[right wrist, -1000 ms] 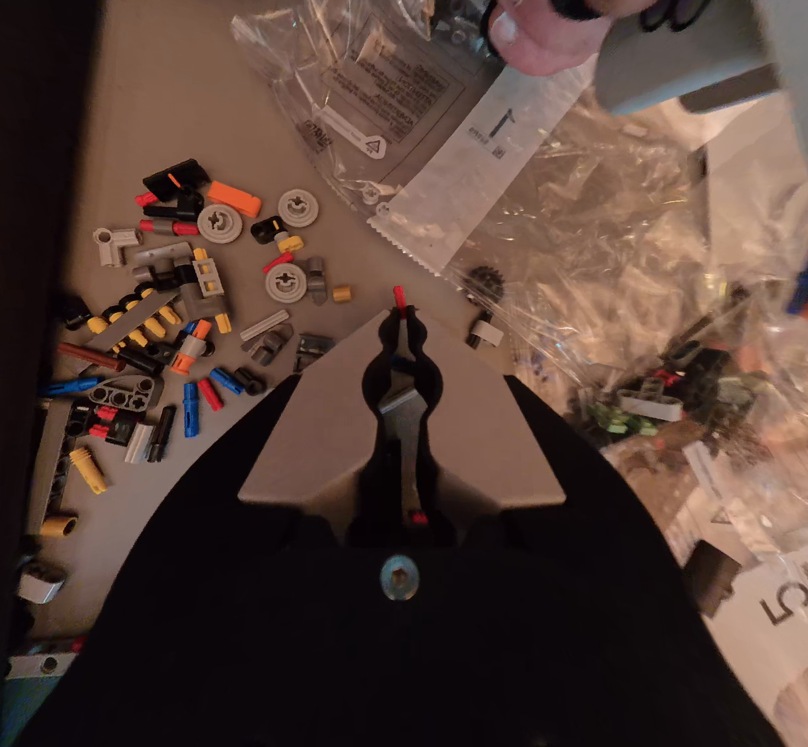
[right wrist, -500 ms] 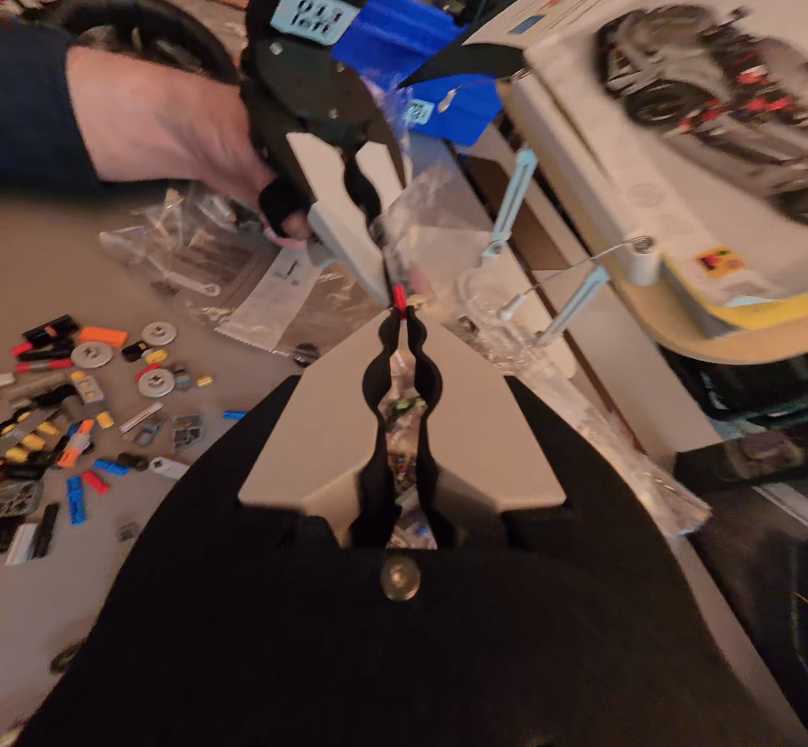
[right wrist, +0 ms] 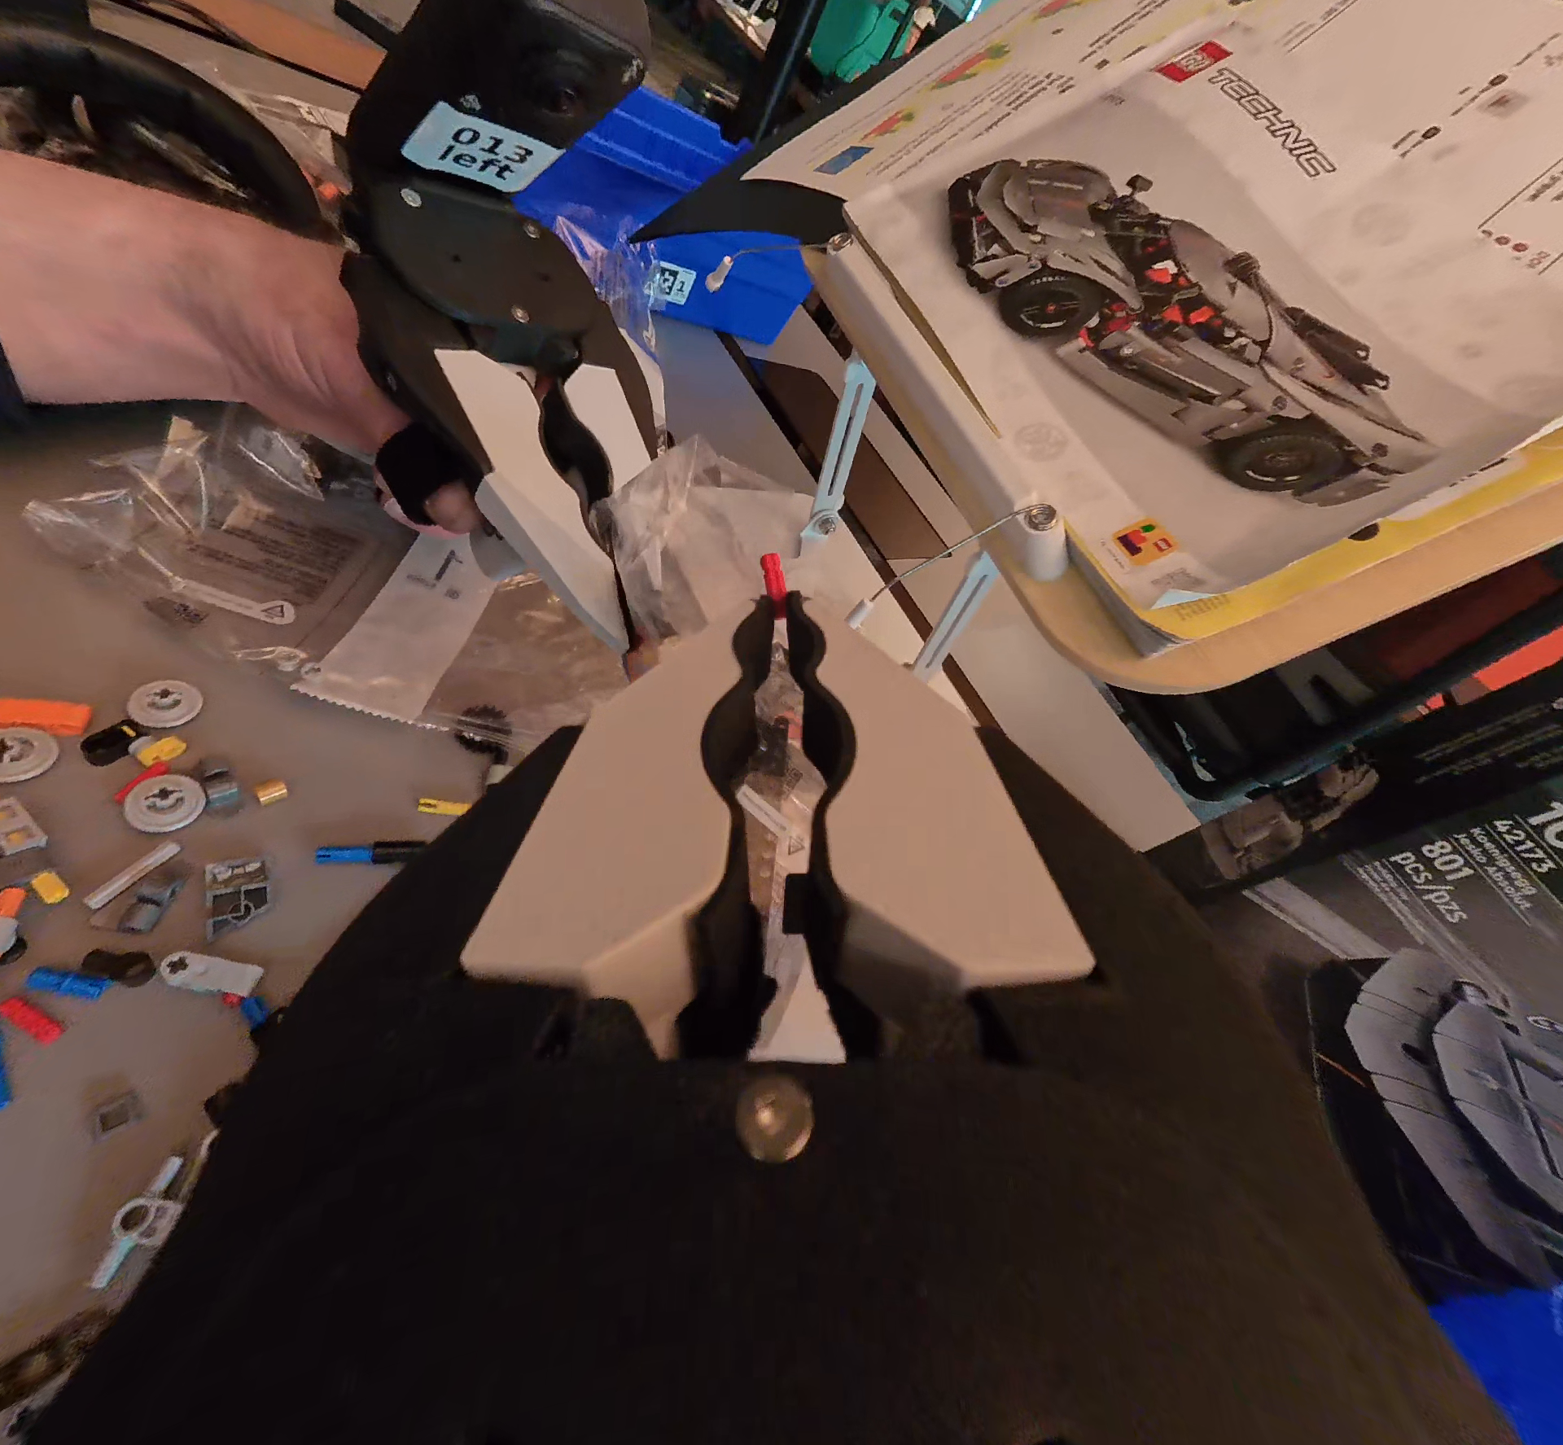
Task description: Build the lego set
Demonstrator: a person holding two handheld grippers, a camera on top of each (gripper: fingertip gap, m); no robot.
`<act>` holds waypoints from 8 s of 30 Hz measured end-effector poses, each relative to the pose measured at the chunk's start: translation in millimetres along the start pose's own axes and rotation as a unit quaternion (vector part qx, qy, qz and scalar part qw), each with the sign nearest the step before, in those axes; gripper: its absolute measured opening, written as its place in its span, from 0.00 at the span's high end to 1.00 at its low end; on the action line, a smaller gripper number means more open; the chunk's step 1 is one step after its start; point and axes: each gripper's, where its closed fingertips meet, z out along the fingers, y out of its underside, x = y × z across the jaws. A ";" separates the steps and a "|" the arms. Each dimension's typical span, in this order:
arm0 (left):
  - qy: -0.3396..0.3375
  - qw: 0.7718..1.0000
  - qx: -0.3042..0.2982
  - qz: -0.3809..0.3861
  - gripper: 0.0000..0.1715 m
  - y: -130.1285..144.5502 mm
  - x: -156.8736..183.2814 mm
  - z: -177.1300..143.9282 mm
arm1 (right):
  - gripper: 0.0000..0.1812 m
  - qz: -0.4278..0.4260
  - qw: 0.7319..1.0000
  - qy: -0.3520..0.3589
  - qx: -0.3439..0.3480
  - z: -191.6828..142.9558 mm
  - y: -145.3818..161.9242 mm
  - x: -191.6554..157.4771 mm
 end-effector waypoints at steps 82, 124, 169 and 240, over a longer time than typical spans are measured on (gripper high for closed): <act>0.015 0.992 0.114 -0.046 0.97 -35.5 -3.7 -16.5 | 0.82 0.187 0.975 -0.052 0.103 -7.4 -15.7 11.2; 0.036 0.989 0.128 -0.061 0.96 -38.1 2.3 -6.6 | 1.00 0.213 0.963 -0.126 0.105 2.8 -12.4 -13.0; -0.034 0.993 0.110 -0.037 0.97 -33.3 -18.5 -13.3 | 0.94 -0.031 0.930 -0.272 -0.246 40.0 110.2 -129.0; -0.023 0.998 0.052 -0.008 0.97 -13.1 -9.8 3.1 | 0.96 0.083 0.988 -0.128 0.011 -9.0 2.6 -28.6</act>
